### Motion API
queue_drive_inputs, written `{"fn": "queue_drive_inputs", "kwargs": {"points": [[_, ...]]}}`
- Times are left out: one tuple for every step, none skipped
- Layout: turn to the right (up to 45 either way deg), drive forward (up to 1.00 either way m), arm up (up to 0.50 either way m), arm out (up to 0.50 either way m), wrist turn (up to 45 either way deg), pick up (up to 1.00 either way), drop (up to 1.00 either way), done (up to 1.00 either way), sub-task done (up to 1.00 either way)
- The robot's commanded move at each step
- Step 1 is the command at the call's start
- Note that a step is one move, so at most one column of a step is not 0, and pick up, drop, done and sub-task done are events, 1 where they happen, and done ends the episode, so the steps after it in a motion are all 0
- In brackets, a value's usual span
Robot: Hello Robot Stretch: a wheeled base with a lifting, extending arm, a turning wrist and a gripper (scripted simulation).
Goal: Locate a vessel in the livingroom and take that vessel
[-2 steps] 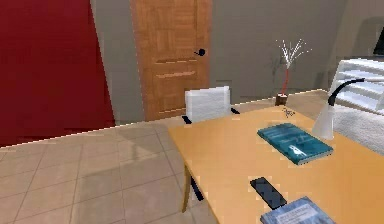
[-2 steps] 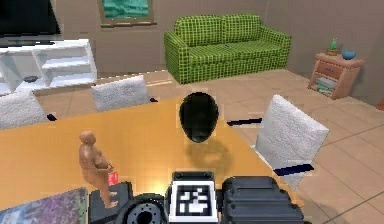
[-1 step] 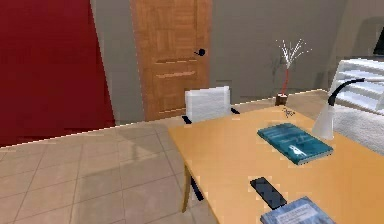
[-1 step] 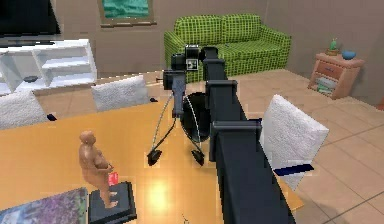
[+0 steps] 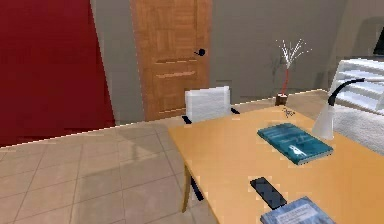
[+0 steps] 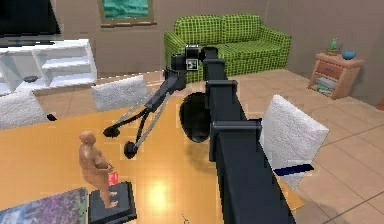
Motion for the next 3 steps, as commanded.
{"fn": "queue_drive_inputs", "kwargs": {"points": [[0.0, 0.00, 0.00, 0.00, 45.0, 0.00, 0.00, 0.00, 0.00], [0.0, 0.00, 0.00, 0.00, 45.0, 0.00, 0.00, 0.00, 0.00], [0.0, 0.00, 0.00, 0.00, 45.0, 0.00, 0.00, 0.00, 0.00]]}}
